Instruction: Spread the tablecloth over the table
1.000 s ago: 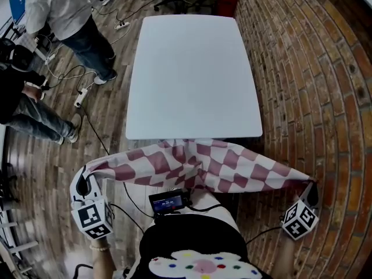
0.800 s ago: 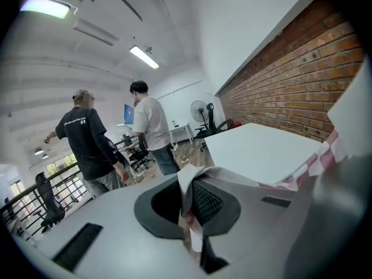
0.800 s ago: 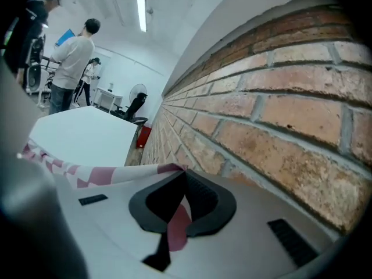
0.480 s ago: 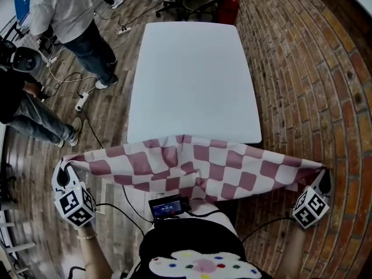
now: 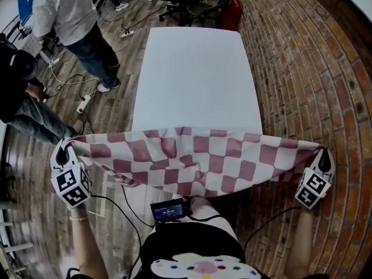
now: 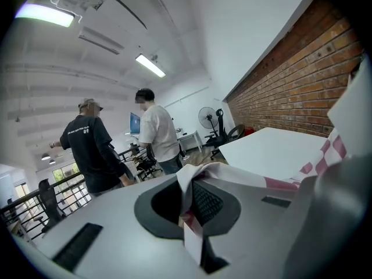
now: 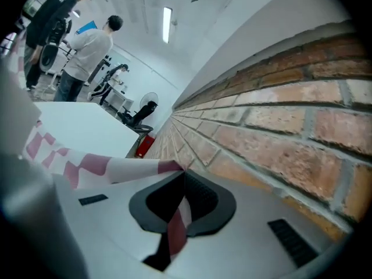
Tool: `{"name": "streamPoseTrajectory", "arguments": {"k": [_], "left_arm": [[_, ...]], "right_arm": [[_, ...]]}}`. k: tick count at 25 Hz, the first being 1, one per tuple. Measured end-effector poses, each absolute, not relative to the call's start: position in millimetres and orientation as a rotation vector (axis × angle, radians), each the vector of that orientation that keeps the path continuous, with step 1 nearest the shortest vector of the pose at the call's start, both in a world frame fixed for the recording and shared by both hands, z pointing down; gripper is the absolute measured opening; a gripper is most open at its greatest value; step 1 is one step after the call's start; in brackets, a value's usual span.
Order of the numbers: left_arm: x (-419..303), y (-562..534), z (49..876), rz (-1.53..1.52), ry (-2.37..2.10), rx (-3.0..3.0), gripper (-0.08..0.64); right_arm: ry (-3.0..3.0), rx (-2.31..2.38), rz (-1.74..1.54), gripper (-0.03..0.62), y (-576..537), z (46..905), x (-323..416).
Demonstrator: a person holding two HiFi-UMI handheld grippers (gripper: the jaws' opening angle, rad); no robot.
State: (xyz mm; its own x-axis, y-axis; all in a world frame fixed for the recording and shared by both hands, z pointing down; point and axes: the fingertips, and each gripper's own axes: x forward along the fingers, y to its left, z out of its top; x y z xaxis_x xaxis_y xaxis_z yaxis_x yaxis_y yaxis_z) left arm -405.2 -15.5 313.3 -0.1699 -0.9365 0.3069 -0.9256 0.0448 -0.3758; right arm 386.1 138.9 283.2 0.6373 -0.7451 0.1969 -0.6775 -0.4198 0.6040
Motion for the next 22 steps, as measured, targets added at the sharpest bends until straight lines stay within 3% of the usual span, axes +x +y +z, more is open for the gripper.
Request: {"name": "streamPoseTrajectory", "arguments": {"k": [22], "left_arm": [[-401.0,-163.8,283.5,-0.71,2.055,-2.079,0.014]], "right_arm": [[-1.135,2.103,-0.228,0.034,-8.5,263.5,404.1]]}}
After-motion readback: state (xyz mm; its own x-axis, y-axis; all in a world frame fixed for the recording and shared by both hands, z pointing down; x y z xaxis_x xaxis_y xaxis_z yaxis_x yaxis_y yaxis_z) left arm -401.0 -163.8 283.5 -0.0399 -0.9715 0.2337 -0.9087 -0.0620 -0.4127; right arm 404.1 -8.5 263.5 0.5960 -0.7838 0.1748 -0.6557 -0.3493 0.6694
